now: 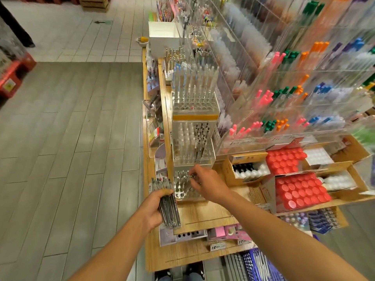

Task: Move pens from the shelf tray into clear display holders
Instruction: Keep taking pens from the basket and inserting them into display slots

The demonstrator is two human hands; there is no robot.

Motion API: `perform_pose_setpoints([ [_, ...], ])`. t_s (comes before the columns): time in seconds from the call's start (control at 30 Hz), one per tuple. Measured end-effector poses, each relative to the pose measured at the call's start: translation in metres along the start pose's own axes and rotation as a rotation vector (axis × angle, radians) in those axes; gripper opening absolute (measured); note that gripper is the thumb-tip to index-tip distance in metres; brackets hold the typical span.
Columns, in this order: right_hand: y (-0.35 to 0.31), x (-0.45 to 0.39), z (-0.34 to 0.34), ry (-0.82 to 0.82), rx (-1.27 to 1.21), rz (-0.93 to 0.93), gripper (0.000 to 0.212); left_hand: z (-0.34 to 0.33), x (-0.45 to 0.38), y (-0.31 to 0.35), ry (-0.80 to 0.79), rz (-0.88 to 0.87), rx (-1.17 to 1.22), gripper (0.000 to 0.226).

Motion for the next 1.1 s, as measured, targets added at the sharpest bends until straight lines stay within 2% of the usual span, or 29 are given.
perform_pose_setpoints([
  [0.33,-0.016,-0.005,-0.002,-0.018,0.126,0.043,0.015,0.007,-0.002,0.001,0.021,0.022,-0.047,0.022],
  [0.5,-0.015,-0.004,-0.015,0.034,0.215,0.105,0.02,0.004,0.001,0.003,0.02,0.018,-0.067,0.024],
  [0.77,-0.017,-0.01,-0.025,0.05,0.295,0.06,0.026,-0.003,0.01,0.007,0.01,0.004,-0.129,0.03],
  [0.93,-0.018,-0.006,-0.017,0.069,0.235,0.027,0.027,-0.007,0.014,0.007,0.004,-0.007,-0.158,0.03],
  [1.1,-0.009,-0.004,-0.011,0.074,-0.125,-0.164,0.021,-0.012,0.018,0.008,-0.024,-0.023,-0.196,0.03],
])
Point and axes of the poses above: each hand's wrist, its own x-axis away from the middle knuckle, its own z-axis out of the back of the hand, y = z × x, the point moved 10 cm from there along -x, towards the middle knuckle, and after that the axes turned 5 degrees about x, right-handed, at the moved point
